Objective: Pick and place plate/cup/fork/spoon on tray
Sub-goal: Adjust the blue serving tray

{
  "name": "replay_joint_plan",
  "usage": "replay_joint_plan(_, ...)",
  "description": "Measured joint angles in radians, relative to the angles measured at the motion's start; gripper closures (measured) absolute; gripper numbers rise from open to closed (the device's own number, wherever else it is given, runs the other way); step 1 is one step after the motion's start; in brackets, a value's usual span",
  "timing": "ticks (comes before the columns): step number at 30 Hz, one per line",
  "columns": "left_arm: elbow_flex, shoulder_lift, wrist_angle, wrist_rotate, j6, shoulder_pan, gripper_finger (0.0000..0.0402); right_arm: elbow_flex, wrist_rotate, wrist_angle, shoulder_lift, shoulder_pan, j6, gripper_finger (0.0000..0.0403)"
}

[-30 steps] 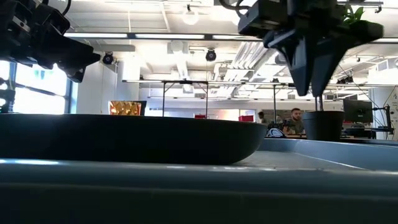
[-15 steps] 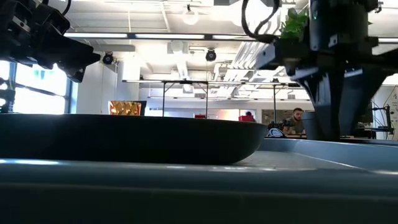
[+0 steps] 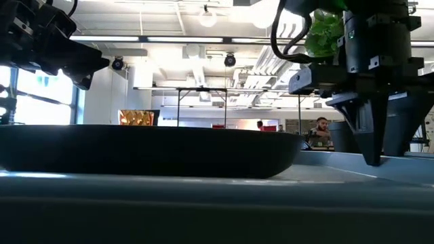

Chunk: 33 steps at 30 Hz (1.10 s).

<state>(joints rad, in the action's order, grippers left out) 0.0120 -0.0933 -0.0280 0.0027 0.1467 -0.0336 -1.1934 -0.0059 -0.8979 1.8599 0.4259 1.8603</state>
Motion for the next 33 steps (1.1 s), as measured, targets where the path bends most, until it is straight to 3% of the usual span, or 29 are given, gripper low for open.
replay_joint_plan(33, 0.000, 0.000, 0.000, -0.035, -0.034, 0.000, 0.0296, -0.002, -0.109, -0.223, 0.000, 0.000, -0.017, 0.0308)
